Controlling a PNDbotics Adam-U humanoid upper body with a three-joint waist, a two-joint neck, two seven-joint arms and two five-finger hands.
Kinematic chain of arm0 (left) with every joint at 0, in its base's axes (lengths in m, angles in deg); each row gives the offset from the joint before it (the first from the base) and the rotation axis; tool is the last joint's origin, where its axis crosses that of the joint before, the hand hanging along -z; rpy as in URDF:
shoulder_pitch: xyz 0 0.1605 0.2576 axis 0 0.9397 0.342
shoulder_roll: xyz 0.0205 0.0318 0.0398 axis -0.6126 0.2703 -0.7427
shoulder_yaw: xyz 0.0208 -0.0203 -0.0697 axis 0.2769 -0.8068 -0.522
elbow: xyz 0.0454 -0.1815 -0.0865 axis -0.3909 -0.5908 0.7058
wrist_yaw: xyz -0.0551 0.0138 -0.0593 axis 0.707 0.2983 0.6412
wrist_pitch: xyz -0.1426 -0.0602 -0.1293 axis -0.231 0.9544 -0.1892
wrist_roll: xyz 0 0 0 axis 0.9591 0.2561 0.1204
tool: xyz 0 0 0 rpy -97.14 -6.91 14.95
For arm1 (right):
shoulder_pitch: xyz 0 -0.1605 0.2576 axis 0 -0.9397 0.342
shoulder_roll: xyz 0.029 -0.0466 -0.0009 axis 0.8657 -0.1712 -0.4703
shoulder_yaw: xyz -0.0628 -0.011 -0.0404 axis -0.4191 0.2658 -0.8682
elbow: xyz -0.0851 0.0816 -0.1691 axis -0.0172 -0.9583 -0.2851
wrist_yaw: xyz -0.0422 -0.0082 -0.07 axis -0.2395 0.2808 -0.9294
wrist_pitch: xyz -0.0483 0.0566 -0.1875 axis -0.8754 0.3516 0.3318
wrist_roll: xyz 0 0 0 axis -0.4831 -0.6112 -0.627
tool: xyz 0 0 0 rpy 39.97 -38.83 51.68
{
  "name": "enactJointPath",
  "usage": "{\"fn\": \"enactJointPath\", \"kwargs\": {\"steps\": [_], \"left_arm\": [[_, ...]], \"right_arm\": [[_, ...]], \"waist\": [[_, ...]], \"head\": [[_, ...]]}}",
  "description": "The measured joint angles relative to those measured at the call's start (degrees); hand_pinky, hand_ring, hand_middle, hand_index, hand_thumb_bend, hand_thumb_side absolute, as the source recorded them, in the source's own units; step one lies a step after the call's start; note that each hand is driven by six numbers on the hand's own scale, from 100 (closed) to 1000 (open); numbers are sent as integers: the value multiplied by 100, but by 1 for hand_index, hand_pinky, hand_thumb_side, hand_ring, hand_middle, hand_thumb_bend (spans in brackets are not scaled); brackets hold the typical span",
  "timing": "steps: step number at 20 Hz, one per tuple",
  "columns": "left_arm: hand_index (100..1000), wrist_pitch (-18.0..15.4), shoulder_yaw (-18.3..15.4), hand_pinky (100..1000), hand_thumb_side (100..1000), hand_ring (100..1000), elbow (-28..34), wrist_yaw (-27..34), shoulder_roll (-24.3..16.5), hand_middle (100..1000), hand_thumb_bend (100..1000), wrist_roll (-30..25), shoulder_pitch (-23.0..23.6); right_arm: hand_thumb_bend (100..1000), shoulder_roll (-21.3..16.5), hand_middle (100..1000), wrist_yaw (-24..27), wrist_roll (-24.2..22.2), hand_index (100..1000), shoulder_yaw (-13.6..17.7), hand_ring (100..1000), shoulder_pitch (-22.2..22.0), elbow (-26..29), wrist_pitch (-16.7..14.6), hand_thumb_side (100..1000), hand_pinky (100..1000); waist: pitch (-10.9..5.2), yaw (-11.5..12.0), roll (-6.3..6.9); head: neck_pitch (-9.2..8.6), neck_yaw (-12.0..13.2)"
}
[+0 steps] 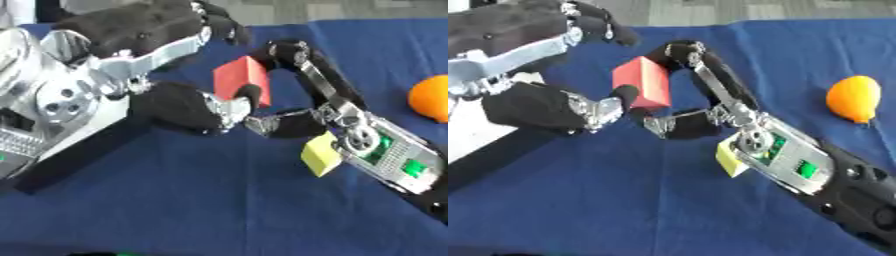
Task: Pick up the objects with one hand, pass them to the other hand, and then place them into the box on the other side of the table.
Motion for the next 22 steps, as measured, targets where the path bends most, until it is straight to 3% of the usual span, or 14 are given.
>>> {"fn": "enactJointPath", "kwargs": {"steps": [11,17,22], "left_arm": [[931,-12,67,1000,745,883,0,-165,48,827,256,-214,-49],[936,13,104,1000,504,881,0,-347,88,824,307,-310,-42],[935,51,108,1000,450,878,0,-468,100,821,320,-346,-1]], "right_arm": [[301,0,470,-32,12,642,3,562,44,0,-34,100,653],[301,16,468,-78,-13,641,2,561,89,0,-92,100,651],[302,45,468,-96,-27,640,-1,561,89,0,-120,100,651]], "waist": [[16,19,19],[38,25,44],[48,25,49]], "head": [[0,6],[0,10],[0,25]]}}
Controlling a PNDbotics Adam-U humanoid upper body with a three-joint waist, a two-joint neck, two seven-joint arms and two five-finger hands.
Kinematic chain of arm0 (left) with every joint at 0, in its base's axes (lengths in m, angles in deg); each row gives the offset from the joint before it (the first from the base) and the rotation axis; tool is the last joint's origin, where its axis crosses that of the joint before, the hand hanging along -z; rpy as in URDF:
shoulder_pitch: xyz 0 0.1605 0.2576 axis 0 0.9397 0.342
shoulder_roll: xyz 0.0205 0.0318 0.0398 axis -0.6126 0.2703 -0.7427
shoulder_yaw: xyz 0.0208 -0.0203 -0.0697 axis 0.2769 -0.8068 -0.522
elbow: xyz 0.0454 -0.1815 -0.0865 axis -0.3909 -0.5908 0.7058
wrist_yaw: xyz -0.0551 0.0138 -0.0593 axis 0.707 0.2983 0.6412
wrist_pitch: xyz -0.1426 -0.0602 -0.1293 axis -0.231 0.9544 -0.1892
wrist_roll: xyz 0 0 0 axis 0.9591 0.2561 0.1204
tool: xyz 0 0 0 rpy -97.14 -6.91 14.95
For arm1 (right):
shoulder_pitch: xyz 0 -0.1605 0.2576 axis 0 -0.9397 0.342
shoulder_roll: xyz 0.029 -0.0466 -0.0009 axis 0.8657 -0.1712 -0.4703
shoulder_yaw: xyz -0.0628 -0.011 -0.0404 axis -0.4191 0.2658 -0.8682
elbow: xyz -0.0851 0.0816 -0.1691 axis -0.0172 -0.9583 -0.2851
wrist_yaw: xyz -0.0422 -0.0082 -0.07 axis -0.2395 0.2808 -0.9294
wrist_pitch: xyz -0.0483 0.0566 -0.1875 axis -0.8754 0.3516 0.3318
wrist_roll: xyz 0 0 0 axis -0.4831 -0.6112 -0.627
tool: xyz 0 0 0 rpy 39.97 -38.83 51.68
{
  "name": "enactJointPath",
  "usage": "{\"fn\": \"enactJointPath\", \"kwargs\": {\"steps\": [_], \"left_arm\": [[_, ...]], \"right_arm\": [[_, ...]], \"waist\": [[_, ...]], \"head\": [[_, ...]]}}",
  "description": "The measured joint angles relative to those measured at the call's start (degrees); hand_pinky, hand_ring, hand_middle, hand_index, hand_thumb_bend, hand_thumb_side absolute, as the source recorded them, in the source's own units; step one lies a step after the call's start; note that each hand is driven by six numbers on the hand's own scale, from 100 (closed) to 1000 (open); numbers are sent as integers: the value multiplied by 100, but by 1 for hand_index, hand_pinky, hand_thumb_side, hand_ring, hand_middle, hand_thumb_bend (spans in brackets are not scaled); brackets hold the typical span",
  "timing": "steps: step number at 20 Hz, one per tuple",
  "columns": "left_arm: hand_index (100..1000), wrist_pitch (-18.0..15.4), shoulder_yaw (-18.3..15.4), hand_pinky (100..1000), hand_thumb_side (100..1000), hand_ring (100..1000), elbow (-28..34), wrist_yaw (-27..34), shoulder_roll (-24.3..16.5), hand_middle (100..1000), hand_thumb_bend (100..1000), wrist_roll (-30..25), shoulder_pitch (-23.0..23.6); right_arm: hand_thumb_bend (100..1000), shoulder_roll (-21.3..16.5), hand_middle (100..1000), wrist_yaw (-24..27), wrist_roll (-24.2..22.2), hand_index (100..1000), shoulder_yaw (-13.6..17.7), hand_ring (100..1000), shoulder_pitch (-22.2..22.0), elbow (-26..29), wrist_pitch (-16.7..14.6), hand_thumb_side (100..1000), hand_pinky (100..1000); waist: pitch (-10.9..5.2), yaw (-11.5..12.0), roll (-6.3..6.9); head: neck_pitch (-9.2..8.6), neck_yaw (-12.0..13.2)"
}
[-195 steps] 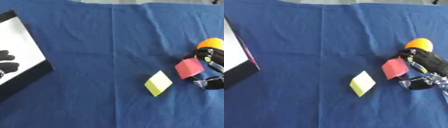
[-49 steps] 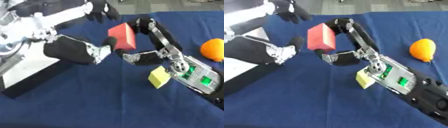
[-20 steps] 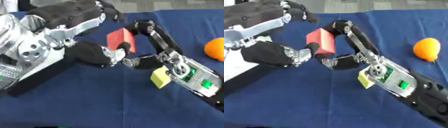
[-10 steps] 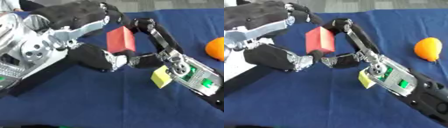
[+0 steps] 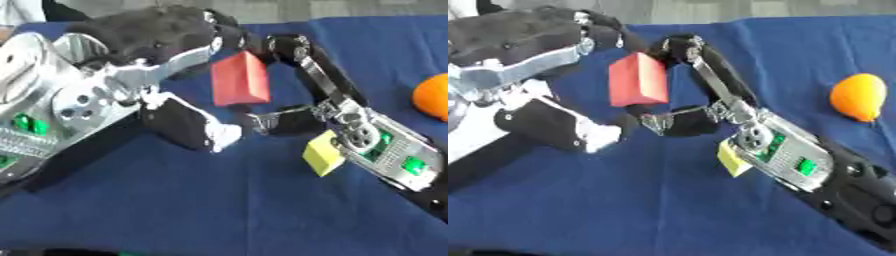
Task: Pick up the objects with one hand, pass them to the other hand, and then place them into the box on the other side of the table.
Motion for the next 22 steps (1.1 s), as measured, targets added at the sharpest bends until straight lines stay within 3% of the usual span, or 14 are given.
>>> {"fn": "enactJointPath", "kwargs": {"steps": [7,11,20,22], "left_arm": [[930,72,30,1000,451,872,0,-154,52,813,301,67,7],[899,183,30,986,454,857,0,-243,91,787,240,177,44],[876,363,77,979,423,852,0,-383,151,775,273,357,51],[879,378,100,980,471,853,0,-435,151,775,260,373,61]], "right_arm": [[299,3,467,-122,-10,638,-1,562,53,0,-121,100,653],[303,15,467,-212,-20,638,-5,562,54,0,-174,100,654],[304,47,467,-344,-32,637,-56,563,85,0,-275,100,651],[305,47,467,-379,-27,636,-70,563,86,0,-282,100,651]], "waist": [[18,0,0],[21,-3,0],[39,-26,0],[39,-31,0]], "head": [[0,17],[0,57],[0,107],[0,114]]}}
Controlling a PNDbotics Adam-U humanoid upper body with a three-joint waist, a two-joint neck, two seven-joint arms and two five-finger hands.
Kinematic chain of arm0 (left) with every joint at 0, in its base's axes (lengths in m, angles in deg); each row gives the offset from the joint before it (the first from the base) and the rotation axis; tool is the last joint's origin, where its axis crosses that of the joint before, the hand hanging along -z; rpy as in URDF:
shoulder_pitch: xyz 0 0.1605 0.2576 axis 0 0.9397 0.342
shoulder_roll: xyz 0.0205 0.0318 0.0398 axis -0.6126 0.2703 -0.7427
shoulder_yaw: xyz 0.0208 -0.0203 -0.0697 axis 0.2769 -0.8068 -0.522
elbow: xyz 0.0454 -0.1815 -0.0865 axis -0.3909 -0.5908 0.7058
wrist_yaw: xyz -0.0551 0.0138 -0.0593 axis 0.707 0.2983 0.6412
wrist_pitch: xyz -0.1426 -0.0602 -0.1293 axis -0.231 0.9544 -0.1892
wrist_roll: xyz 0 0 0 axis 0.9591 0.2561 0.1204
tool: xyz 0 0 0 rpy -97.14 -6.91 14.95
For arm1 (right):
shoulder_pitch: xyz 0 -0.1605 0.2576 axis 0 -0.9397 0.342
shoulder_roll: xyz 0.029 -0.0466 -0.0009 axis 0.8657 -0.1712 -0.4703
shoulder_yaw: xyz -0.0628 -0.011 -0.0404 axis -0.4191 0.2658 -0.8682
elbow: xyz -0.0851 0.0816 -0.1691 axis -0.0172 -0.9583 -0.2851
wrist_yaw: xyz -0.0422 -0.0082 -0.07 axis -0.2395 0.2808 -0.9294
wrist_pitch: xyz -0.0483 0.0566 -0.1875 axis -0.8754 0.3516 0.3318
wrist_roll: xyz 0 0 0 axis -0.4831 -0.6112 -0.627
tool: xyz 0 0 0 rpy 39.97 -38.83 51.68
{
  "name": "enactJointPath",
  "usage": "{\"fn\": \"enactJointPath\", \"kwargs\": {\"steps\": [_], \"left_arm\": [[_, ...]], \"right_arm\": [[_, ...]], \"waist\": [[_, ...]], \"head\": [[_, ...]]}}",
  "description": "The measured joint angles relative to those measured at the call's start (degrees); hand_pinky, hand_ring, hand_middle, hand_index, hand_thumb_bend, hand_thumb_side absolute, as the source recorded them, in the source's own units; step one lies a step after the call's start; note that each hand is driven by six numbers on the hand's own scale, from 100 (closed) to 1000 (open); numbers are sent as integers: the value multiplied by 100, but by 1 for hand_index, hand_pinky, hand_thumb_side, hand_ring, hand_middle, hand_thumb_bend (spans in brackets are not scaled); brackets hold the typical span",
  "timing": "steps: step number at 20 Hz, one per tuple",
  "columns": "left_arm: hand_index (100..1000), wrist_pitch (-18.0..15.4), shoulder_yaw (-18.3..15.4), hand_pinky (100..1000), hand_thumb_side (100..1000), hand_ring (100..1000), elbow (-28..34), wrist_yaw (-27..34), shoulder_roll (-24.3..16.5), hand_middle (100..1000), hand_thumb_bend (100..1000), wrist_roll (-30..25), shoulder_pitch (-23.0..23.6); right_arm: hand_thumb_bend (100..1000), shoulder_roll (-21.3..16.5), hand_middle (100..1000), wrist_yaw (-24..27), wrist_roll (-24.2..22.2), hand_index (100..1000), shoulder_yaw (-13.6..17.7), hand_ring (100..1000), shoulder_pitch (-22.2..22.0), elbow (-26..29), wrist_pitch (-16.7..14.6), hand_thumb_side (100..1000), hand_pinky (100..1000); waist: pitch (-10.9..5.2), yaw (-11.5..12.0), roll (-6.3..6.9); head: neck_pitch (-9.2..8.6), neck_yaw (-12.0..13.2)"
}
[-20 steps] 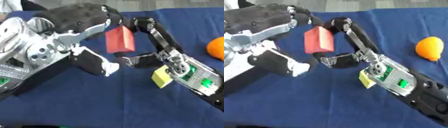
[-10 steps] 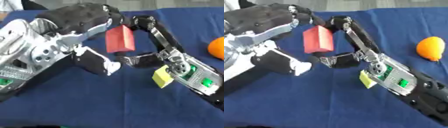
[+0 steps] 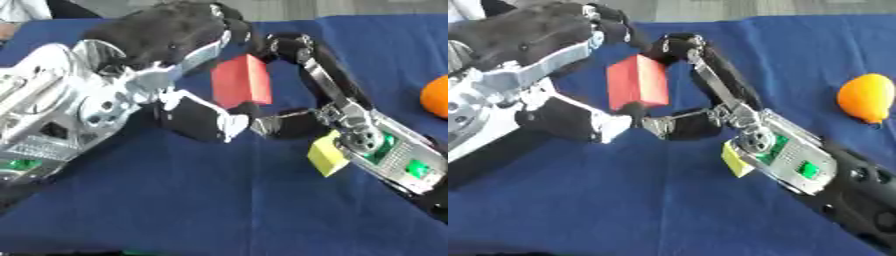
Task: Pick up the objects with one hand, pass them to the other hand, and then place them into the box on the other side of the table.
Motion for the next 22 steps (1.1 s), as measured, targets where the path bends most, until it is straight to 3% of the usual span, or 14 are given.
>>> {"fn": "enactJointPath", "kwargs": {"steps": [5,22], "left_arm": [[884,3,36,981,545,854,0,-96,3,769,259,3,38],[889,-17,78,970,521,849,-290,-562,143,746,343,-17,141]], "right_arm": [[306,3,466,-34,-2,636,-3,563,12,0,-5,100,651],[304,22,465,-136,29,634,-37,561,15,-68,-35,100,647]], "waist": [[0,-13,0],[16,-26,20]], "head": [[0,22],[0,105]]}}
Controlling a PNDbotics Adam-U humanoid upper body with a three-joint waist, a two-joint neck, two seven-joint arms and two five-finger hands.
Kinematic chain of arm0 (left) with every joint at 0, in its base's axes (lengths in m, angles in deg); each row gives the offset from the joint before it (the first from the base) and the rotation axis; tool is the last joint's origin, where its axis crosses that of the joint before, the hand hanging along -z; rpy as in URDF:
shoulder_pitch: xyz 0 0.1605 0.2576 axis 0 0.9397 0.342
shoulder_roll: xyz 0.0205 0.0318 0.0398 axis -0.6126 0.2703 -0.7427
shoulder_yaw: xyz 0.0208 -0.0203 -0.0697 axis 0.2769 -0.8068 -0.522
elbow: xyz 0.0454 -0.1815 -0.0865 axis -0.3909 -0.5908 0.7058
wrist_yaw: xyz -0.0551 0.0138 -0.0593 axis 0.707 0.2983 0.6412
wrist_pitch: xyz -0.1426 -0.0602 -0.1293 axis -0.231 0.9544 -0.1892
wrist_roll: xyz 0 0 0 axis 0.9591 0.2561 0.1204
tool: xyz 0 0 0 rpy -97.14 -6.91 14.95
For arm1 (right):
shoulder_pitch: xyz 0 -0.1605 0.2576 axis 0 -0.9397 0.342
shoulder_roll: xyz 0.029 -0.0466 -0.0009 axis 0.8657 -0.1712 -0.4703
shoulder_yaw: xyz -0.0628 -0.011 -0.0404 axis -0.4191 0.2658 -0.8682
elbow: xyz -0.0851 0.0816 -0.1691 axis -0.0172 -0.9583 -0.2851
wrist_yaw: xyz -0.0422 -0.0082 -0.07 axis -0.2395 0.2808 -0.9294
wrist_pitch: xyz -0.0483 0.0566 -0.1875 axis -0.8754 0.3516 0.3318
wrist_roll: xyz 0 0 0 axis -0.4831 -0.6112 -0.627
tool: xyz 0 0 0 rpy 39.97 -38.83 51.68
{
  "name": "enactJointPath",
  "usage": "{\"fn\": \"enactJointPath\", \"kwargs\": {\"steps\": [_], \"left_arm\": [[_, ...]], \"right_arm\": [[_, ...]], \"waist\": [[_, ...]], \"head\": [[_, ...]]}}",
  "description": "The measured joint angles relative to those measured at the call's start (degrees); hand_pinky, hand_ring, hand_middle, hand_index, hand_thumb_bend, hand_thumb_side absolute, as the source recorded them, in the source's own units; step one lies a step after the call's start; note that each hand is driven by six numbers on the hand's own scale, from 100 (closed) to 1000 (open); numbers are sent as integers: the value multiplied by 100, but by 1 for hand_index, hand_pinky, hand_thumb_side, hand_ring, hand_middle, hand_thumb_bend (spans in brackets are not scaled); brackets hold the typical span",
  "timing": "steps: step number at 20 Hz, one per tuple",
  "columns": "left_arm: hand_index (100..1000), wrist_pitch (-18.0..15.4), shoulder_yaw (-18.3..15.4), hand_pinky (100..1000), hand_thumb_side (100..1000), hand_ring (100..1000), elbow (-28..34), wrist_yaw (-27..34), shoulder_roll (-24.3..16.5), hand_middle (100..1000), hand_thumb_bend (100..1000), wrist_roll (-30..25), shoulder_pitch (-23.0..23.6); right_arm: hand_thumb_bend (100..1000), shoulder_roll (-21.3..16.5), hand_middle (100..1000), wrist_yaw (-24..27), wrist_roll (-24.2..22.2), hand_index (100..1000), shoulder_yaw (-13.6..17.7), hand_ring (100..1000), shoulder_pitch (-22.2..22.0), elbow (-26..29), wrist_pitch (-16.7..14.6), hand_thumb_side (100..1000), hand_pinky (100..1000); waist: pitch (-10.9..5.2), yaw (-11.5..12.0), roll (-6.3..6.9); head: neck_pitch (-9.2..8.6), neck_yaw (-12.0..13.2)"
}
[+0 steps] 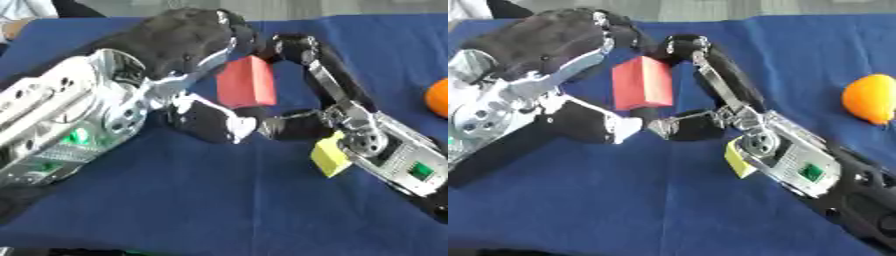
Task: Pick up the objects with one hand, pass them to the other hand, and then place them into the box on the other side of the table.
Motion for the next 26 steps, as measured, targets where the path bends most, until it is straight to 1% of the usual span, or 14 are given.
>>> {"fn": "enactJointPath", "kwargs": {"steps": [4,8,10,13,15,16,18,19,20,21,22,23,26], "left_arm": [[898,-15,89,972,515,851,-274,-72,36,749,360,-15,36],[897,-17,100,968,518,849,-417,-104,111,747,365,-17,49],[896,-17,103,969,564,850,-510,-107,146,749,357,-17,57],[893,-32,130,968,568,849,-625,-105,174,748,356,-32,59],[884,-37,131,962,558,845,-657,-105,202,740,331,-37,59],[858,-36,133,950,501,834,-666,-104,210,715,286,-36,59],[816,-3,135,934,413,819,-666,-91,249,680,228,-3,59],[777,33,134,915,309,801,-665,-70,255,642,178,33,59],[739,82,134,902,272,785,-661,-34,256,610,100,82,59],[707,146,137,888,267,767,-651,12,258,581,100,146,59],[694,211,142,882,266,760,-629,62,258,571,100,211,59],[661,277,154,862,263,727,-609,119,257,537,100,277,59],[606,445,172,824,257,684,-554,288,252,492,100,441,68]], "right_arm": [[304,26,465,-26,12,634,-4,561,6,2,-12,100,647],[305,26,465,-71,16,634,-4,560,1,-12,-17,100,646],[298,24,464,-77,16,633,-9,560,0,-43,-16,100,645],[298,18,464,-78,15,633,-16,559,-1,-77,-10,100,644],[299,14,464,-78,14,633,-17,559,-2,-89,-8,100,644],[300,11,464,-78,14,633,-17,559,-2,-92,-7,100,644],[303,11,464,-82,11,633,-18,559,-2,-92,-3,100,644],[303,9,465,-92,6,634,-18,560,-2,-93,3,100,644],[304,9,466,-102,-2,635,-18,560,-2,-93,13,100,644],[309,9,468,-118,-6,637,-16,561,-1,-93,18,100,644],[309,10,468,-126,-13,638,-15,561,1,-93,25,100,645],[315,10,469,-139,-22,640,-13,562,2,-93,36,100,645],[336,11,473,-204,-42,643,-9,565,3,-80,61,100,647]], "waist": [[2,0,3],[2,-2,3],[2,-4,3],[16,-4,3],[17,-4,4],[17,-4,10],[19,-4,20],[22,-4,20],[25,-3,20],[26,-3,20],[27,-2,20],[28,-2,20],[29,-1,20]], "head": [[0,30],[0,49],[0,59],[0,64],[0,77],[0,83],[0,85],[0,85],[0,85],[0,85],[0,85],[0,85],[0,85]]}}
